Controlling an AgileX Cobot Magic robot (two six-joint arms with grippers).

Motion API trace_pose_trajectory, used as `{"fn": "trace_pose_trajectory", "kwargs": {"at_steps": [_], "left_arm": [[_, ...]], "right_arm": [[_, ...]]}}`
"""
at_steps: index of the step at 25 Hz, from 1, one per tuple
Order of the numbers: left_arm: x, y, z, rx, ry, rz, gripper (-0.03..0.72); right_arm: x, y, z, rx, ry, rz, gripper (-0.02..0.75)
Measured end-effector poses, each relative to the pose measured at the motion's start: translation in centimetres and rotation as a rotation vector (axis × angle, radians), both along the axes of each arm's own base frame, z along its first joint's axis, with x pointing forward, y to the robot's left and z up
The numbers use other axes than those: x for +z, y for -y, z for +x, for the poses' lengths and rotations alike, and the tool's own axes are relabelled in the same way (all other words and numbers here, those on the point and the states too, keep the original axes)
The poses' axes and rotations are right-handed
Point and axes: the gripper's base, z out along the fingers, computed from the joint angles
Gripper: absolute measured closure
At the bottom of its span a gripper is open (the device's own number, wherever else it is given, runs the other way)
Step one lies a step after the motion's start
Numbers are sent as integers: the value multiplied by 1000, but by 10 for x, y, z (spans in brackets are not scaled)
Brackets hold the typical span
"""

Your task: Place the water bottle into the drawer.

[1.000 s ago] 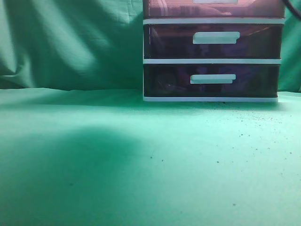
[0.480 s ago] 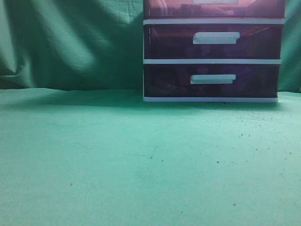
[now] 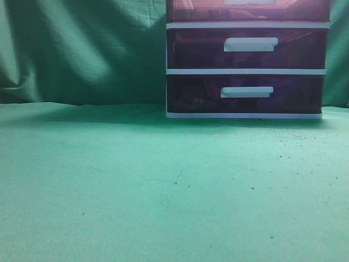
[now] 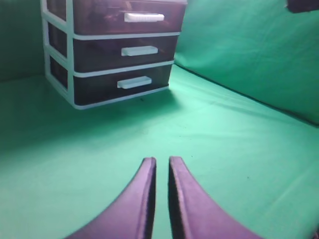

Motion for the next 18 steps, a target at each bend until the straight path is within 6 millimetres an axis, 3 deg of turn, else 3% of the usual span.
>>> {"fn": "trace_pose_trajectory", "kwargs": {"at_steps": [7,13,18], "left_arm": [[-21,0,-1,-7,-23,2,618],[-41,1,4,18,-52,94,618],[-42,1,4,19,-54,101,618]], "right_arm": [[-9,28,-56,38,36,133,738],[-32,52,-93,31,152,241,738],[-54,71,-118,0,265,326,738]]}}
